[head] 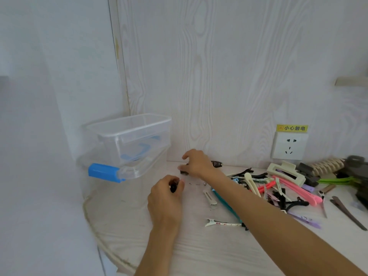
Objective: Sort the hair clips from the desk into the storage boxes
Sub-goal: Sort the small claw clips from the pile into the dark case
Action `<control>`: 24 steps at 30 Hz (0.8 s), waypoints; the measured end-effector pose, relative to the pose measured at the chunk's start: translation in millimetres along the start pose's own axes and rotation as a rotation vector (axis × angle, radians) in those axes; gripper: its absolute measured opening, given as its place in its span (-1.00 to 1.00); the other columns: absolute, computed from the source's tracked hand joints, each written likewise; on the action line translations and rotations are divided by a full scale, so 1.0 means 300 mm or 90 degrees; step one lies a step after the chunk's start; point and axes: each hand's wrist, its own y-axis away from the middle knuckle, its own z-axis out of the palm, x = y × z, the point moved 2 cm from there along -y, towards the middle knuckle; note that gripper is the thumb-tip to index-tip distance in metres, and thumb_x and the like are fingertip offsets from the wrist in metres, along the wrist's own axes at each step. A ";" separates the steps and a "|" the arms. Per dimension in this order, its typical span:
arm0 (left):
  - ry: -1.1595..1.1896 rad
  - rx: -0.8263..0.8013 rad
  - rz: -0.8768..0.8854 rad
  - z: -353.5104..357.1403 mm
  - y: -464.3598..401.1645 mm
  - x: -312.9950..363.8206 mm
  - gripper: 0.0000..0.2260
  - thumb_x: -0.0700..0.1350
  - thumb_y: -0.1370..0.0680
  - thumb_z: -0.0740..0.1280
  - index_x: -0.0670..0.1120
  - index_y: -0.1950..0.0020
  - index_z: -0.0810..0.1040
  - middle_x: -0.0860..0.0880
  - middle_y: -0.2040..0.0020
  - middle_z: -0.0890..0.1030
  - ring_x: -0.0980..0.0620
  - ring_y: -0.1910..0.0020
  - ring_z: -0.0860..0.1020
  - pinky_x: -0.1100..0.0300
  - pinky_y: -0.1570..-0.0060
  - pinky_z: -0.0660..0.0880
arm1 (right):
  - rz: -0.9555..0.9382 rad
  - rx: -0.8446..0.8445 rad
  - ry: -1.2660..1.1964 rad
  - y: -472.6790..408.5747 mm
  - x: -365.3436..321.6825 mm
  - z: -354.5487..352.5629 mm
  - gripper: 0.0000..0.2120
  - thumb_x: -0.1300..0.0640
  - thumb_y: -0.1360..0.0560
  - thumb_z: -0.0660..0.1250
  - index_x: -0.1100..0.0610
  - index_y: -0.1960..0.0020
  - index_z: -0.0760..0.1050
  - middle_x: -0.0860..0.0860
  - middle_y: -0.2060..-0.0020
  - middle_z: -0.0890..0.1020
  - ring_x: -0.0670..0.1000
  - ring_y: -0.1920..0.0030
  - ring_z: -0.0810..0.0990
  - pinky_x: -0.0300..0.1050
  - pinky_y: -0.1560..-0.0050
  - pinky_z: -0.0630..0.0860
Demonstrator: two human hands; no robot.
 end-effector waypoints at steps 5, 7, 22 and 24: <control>0.094 0.033 -0.040 -0.016 -0.002 0.008 -0.86 0.03 -0.54 0.30 0.03 0.08 0.61 0.16 0.18 0.62 0.23 0.23 0.51 0.43 0.28 0.31 | -0.033 -0.019 0.243 -0.004 -0.042 0.043 -0.77 0.21 -0.55 0.22 0.25 -0.18 0.41 0.18 -0.16 0.51 0.18 -0.18 0.49 -0.04 -0.01 0.44; 0.133 0.044 -0.025 -0.020 -0.001 0.020 -0.87 -0.01 -0.56 0.29 0.02 0.07 0.61 0.20 0.22 0.58 0.31 0.24 0.51 0.53 0.27 0.35 | -0.042 -0.032 0.234 -0.002 -0.035 0.038 -0.79 0.19 -0.55 0.22 0.25 -0.14 0.45 0.18 -0.12 0.55 0.18 -0.12 0.53 -0.07 0.09 0.40; 1.199 -0.294 -0.755 0.107 0.090 0.441 -0.75 -0.24 -0.58 0.09 -0.26 0.06 0.55 -0.15 0.27 0.62 -0.03 0.30 0.62 0.18 0.41 0.60 | 0.251 0.013 -1.210 0.462 0.441 -0.446 -0.91 0.23 -0.44 0.32 0.24 0.09 0.49 0.08 0.31 0.50 -0.06 0.44 0.53 -0.35 0.49 0.50; 1.182 -0.415 -0.768 0.198 0.156 0.577 -0.74 -0.24 -0.59 0.07 -0.27 0.04 0.54 -0.21 0.21 0.62 -0.08 0.18 0.61 0.07 0.34 0.62 | 0.250 0.056 -1.237 0.537 0.548 -0.530 -0.95 0.26 -0.41 0.25 0.24 0.15 0.46 0.07 0.33 0.47 -0.04 0.43 0.50 -0.32 0.52 0.46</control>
